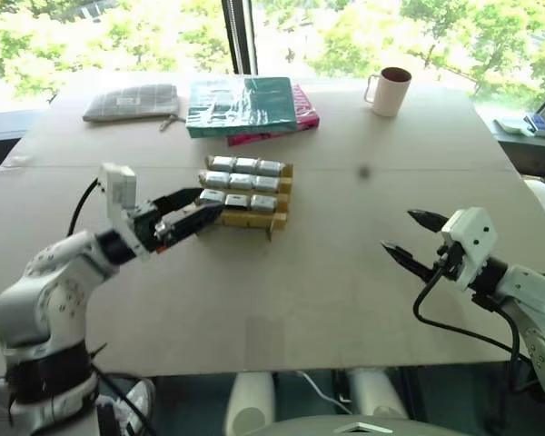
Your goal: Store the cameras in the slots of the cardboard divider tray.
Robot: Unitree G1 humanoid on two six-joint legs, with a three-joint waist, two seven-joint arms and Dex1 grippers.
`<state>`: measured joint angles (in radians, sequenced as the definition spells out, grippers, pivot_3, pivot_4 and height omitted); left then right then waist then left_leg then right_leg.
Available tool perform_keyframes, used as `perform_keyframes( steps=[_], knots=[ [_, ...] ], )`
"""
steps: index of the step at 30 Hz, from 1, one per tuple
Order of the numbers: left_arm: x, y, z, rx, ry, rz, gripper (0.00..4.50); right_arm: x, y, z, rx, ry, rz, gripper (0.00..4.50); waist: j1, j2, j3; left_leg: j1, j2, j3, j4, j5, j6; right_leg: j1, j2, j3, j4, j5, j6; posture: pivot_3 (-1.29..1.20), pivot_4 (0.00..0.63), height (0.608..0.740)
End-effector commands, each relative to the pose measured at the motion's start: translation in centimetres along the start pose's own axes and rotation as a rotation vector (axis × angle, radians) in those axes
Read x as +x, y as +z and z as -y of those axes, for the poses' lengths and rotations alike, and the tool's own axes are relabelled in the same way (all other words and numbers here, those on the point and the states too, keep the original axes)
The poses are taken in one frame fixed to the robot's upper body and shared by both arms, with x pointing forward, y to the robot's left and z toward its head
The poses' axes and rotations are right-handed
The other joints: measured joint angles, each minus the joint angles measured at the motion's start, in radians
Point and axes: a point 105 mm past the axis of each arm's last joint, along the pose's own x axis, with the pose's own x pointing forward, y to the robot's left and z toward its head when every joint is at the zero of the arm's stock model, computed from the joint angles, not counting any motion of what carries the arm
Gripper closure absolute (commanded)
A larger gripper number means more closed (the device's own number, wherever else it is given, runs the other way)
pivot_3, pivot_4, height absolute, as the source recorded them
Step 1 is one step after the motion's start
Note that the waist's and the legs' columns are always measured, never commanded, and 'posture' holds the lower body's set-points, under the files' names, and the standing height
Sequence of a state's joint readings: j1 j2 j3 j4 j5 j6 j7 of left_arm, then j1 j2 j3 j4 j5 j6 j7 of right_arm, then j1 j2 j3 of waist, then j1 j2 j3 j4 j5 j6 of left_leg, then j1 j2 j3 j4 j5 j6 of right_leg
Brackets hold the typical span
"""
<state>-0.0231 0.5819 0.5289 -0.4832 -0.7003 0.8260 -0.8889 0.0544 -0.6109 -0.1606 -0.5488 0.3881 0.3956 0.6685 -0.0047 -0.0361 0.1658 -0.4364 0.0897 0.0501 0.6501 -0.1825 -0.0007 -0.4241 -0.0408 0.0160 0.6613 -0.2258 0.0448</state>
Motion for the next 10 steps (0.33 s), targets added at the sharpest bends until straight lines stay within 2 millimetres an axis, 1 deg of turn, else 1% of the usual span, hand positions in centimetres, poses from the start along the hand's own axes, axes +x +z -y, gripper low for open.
perform_keyframes(
  steps=[1, 5, 7, 10],
  knots=[
    [-1.6, -0.6, 1.9, 0.03, 0.058, 0.008, 0.67, -1.1, 0.1, 1.3, -0.022, -0.045, 0.001, 0.01, -0.001, 0.0, 0.0, 0.006, 0.0, 0.0, -0.001, -0.003, -0.005, 0.003, -0.001, 0.0, -0.001, -0.001, 0.001, 0.0, 0.15, 0.74],
    [-3.3, -2.6, 2.2, 0.022, 0.141, -0.033, 0.67, -1.8, -0.3, 1.6, -0.035, -0.088, -0.017, 0.01, -0.006, 0.001, -0.001, 0.008, 0.0, -0.001, -0.002, -0.003, -0.005, 0.004, -0.004, -0.002, -0.002, 0.0, 0.0, 0.0, 0.15, 0.74],
    [-3.8, -3.0, 1.9, 0.02, 0.18, -0.036, 0.67, -2.1, -0.5, 1.6, -0.035, -0.101, -0.026, 0.01, -0.008, 0.002, -0.001, 0.008, -0.001, -0.001, -0.003, -0.004, -0.006, 0.004, -0.006, -0.001, -0.003, -0.001, 0.0, 0.0, 0.15, 0.74],
    [-4.0, -3.2, 1.7, 0.009, 0.205, -0.019, 0.67, -2.3, -0.5, 1.5, -0.025, -0.107, -0.029, 0.01, -0.008, 0.002, -0.001, 0.005, -0.001, -0.001, -0.004, -0.004, -0.006, 0.002, -0.005, -0.001, -0.004, -0.001, 0.0, 0.0, 0.15, 0.74]
  ],
)
